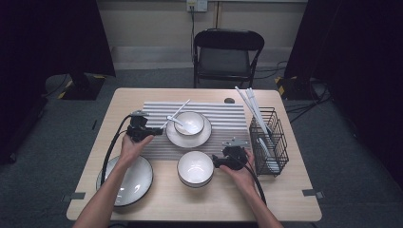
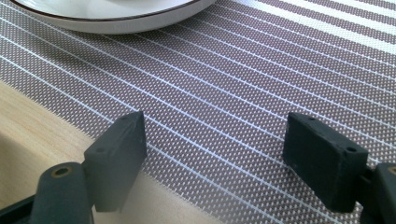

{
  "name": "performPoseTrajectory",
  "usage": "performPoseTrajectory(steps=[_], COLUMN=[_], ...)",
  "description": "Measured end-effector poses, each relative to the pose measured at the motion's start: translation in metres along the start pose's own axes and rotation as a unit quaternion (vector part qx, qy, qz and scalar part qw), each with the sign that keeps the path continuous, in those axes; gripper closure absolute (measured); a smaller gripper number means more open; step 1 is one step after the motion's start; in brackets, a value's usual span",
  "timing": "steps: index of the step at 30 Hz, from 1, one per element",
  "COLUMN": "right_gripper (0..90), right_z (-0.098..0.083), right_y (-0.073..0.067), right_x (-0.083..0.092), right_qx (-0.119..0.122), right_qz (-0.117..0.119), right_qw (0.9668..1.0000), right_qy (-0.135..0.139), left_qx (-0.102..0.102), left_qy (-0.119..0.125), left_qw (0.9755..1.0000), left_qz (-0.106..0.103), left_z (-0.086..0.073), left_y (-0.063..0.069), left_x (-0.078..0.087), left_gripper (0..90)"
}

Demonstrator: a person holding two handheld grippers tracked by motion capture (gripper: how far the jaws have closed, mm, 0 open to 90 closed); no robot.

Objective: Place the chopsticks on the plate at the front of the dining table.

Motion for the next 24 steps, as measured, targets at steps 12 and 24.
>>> performPoseTrajectory(steps=[12, 24], right_gripper=[20.7, 20.7], right_z=[0.0000, 0.0000], right_y=[-0.0002, 0.0000], right_x=[0.0001, 0.0000], right_qx=[-0.001, -0.003], right_qz=[-0.001, 0.000], right_qw=[1.0000, 1.0000], right_qy=[0.000, -0.001], left_qx=[0.004, 0.016], left_qy=[-0.010, -0.029], left_qw=[0.9999, 0.9994], left_qz=[0.006, 0.009], left_z=[-0.0030, -0.0054], left_y=[-0.0002, 0.0011], left_x=[-0.0033, -0.0048], left_gripper=[86.2, 86.0])
Point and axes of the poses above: each handheld gripper's, and its own axes: x roughly backward along the jaws, z roughly out of its top, y roughly to its right, the point moved 1 cm from there along -x, roughly forward along the jaws, and after that the axes turned 7 degrees about x, right-handed, at the moved point
